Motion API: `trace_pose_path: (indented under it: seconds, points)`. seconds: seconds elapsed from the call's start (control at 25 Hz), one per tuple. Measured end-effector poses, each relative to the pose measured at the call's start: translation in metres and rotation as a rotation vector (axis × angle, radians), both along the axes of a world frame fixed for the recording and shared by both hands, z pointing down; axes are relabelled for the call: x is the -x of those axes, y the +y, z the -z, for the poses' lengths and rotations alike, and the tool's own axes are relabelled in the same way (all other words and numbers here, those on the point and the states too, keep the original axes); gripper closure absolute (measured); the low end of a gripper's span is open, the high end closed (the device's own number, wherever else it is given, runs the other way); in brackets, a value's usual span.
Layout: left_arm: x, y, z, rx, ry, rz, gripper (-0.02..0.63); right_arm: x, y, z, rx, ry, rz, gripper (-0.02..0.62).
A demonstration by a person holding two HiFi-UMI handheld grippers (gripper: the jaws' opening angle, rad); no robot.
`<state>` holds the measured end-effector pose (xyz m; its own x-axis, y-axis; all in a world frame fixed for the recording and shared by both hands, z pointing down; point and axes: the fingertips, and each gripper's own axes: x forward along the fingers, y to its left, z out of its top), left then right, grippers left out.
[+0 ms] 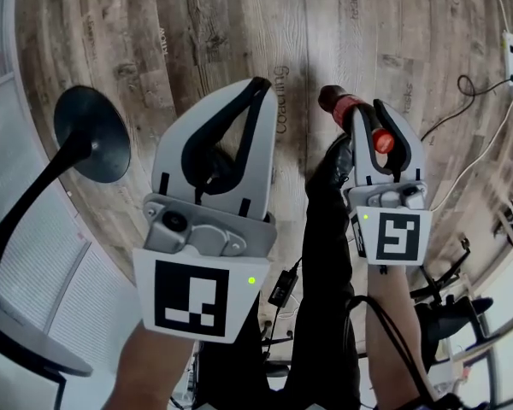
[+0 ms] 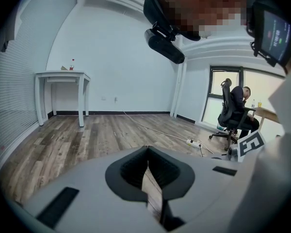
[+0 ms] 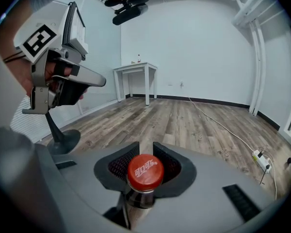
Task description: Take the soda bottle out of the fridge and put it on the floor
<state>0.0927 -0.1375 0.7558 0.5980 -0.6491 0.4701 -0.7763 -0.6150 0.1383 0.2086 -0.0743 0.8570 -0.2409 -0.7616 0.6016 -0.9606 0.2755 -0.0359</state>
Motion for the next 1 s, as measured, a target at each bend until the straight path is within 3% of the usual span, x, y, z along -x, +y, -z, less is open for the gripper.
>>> trace_pose_path:
  seconds: [0.56,0.76,1.0]
  points:
    - [0.005,0.001,-0.032,0.027,-0.003,0.011,0.589,-0.007,0.015,-0.042,0.046,0.015,-0.004,0.494]
    - [0.005,0.0,-0.037,0.028,0.0,0.013,0.589,-0.01,0.009,-0.05,0.015,0.02,-0.024,0.492]
    - [0.009,0.002,-0.048,0.04,-0.002,0.011,0.589,-0.011,0.024,-0.073,0.087,0.037,-0.006,0.492]
